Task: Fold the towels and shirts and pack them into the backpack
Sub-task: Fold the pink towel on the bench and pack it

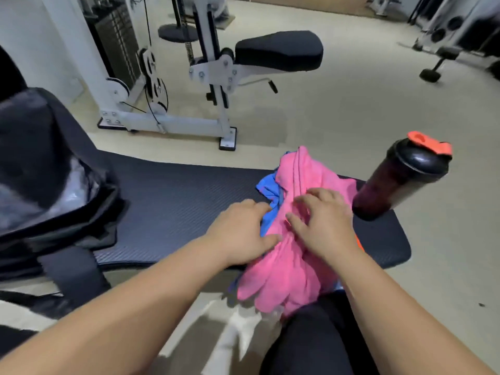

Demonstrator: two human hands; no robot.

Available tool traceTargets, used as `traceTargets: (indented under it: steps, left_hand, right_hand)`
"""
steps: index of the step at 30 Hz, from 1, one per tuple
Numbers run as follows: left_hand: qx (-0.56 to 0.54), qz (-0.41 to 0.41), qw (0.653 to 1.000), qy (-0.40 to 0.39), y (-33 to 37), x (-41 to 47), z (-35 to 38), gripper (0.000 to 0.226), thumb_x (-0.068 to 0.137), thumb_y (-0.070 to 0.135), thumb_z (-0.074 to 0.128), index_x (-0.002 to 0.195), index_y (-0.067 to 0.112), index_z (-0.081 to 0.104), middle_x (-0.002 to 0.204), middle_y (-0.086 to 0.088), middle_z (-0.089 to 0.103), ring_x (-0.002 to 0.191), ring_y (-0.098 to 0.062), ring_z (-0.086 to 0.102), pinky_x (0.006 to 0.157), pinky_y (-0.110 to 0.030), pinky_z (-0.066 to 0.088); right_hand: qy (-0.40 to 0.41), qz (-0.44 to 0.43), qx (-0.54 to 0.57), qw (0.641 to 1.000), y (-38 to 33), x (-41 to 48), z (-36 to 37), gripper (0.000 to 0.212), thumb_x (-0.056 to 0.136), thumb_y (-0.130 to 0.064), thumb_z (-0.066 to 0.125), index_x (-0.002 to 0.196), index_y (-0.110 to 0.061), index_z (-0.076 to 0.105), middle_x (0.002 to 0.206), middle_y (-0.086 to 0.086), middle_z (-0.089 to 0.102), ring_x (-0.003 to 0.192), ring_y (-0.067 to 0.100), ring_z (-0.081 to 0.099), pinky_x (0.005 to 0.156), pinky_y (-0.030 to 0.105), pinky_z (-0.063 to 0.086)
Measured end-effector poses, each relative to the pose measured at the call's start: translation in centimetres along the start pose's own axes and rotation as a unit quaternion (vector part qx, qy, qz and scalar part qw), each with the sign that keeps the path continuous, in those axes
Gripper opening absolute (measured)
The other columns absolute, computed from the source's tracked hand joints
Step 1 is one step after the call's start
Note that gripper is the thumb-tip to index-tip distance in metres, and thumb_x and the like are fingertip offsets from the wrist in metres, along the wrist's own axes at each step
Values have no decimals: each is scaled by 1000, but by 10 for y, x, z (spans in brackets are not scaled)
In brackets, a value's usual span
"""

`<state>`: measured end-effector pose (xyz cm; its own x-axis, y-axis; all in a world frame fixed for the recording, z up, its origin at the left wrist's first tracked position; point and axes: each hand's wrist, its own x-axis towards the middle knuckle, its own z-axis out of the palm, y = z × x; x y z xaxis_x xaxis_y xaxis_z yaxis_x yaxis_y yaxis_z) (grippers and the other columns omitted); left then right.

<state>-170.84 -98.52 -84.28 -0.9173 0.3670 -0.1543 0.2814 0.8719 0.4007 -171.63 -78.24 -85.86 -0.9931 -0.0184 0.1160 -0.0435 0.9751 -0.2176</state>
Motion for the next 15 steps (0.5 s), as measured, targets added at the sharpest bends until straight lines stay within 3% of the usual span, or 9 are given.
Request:
traceTargets:
  steps: [3,6,10,15]
  left_hand:
    - [-10,8,999,-34,23,9,33,69,76,71,53,123,20,58,113,-7,59,109,-31,57,92,-42,50]
    - [-44,1,999,-10,34,13,54,55,82,57,64,123,20,60,113,-7,58,108,-29,56,92,-39,48]
    - [-119,-5,990,79,27,9,59,20,88,32,62,101,19,69,95,-3,60,94,-27,59,79,-40,48]
    - [-224,-37,964,136,19,-1,40,9,94,16,62,86,17,67,79,2,66,74,-14,56,70,-33,44]
  right_hand:
    - [-38,-2,20,999,29,-25,13,62,85,-64,48,136,-31,59,145,6,53,130,34,47,107,47,39]
    - [-79,-10,73,994,39,-36,27,73,88,-71,28,151,-36,40,161,2,34,144,30,34,118,47,28]
    - [-56,-23,84,995,43,-36,22,69,92,-68,22,150,-37,41,160,-3,34,144,25,33,118,47,25]
    - [-38,-62,69,995,47,-41,15,70,88,-72,34,149,-39,42,158,-3,38,142,25,33,114,43,23]
